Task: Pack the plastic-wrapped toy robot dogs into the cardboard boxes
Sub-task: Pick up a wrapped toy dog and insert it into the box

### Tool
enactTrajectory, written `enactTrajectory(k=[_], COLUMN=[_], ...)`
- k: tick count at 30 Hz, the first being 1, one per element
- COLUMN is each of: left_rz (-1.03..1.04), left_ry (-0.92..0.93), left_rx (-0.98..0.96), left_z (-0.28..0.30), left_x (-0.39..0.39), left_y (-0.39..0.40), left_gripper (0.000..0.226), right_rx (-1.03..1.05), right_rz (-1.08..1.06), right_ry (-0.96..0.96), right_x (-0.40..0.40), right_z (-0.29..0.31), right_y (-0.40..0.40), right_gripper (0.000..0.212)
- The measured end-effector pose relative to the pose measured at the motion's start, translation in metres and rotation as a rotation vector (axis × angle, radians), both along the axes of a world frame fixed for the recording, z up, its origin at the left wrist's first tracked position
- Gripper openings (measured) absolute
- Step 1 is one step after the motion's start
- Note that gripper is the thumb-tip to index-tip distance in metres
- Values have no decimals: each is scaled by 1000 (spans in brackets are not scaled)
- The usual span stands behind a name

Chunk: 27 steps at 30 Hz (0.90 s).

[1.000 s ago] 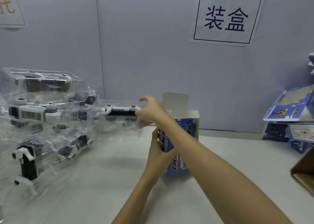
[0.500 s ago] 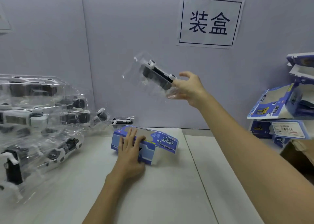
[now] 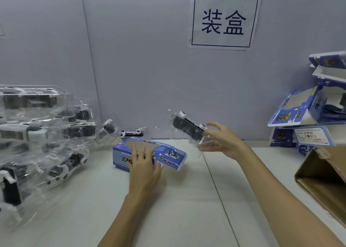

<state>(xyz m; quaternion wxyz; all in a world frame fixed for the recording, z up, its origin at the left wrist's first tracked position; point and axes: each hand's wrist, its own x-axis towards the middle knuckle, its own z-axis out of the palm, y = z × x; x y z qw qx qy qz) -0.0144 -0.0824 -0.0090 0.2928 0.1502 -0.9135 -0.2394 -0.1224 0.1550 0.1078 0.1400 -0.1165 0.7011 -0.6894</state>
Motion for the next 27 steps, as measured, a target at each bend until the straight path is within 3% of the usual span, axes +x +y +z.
enactTrajectory(k=[4,8,11,16,20,23,27], left_rz=[49,72,73,22,112,123,45], left_ry=[161,307,330,330,486,510,446], left_rx=[136,359,422,327,294,304,120], left_z=[6,16,20,22,29,32,28], left_x=[5,5,5,12,18,17,17], left_y=[0,2,1,-7,-13,-14,-10], left_gripper=[39,27,23,25,26,26,26], right_rx=[-1,46,103,195,162,204,237], right_rz=[319,516,602,587,555,377,174], right_ry=[-71,-128,-126,-108,-113,2,127], right_x=[4,5,4,1,1,2,-2], right_z=[-32,-67,-78,-83,-83,-82,-75], right_y=[31,51,55,49,49,46,29], right_gripper=[33,49,58,62,63,60,39])
